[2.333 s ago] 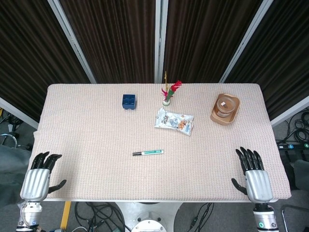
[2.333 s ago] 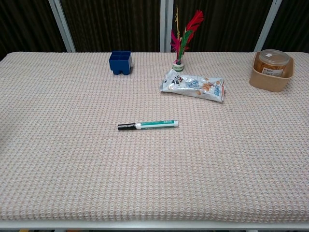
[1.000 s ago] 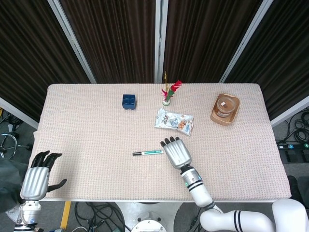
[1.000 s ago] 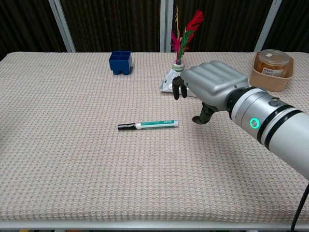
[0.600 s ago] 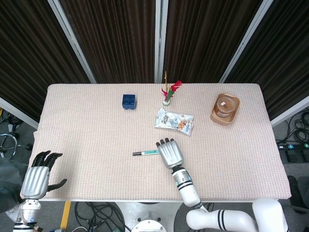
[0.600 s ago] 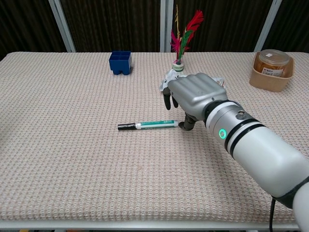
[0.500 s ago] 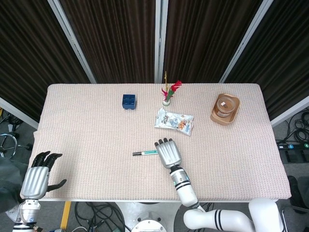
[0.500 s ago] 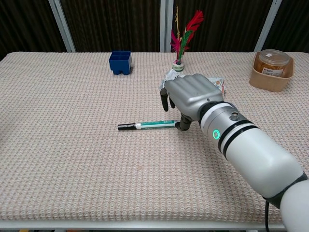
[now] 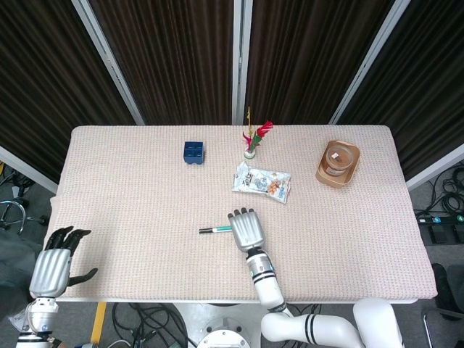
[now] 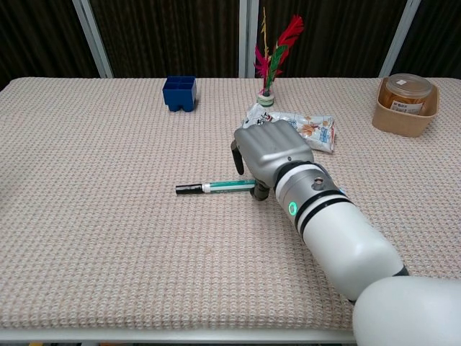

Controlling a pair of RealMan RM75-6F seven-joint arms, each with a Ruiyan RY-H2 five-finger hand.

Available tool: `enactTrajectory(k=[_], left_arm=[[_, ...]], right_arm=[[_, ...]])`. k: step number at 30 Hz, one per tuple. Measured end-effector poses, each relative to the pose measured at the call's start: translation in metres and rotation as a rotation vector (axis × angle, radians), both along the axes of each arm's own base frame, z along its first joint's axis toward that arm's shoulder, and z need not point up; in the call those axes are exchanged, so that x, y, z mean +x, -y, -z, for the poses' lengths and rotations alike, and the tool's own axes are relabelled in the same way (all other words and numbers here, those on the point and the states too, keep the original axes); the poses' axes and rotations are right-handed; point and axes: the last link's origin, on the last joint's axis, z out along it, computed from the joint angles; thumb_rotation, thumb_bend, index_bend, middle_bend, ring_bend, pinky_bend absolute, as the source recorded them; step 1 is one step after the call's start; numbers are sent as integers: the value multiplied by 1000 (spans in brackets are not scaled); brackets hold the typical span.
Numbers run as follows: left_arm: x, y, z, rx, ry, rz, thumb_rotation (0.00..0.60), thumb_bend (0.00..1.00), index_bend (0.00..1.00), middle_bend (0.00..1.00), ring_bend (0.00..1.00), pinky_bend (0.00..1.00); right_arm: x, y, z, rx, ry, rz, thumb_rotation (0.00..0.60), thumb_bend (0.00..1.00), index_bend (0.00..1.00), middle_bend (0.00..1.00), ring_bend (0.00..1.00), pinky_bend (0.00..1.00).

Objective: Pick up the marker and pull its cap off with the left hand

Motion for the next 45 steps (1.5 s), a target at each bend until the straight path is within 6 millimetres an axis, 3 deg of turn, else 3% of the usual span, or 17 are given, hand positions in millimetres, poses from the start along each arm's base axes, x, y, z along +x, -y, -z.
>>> enactTrajectory(k=[38, 45], left_arm=[[-13, 1, 4, -29, 3, -26, 600, 42, 217, 223, 112, 120], [-14, 2, 4, -30, 7, -28, 600, 42, 217, 223, 112, 120]], right_arm=[[7, 2, 24, -3, -39, 44, 600, 227, 506, 460, 370, 482], [7, 1, 25, -7, -44, 47, 600, 253, 522, 518, 387, 482]])
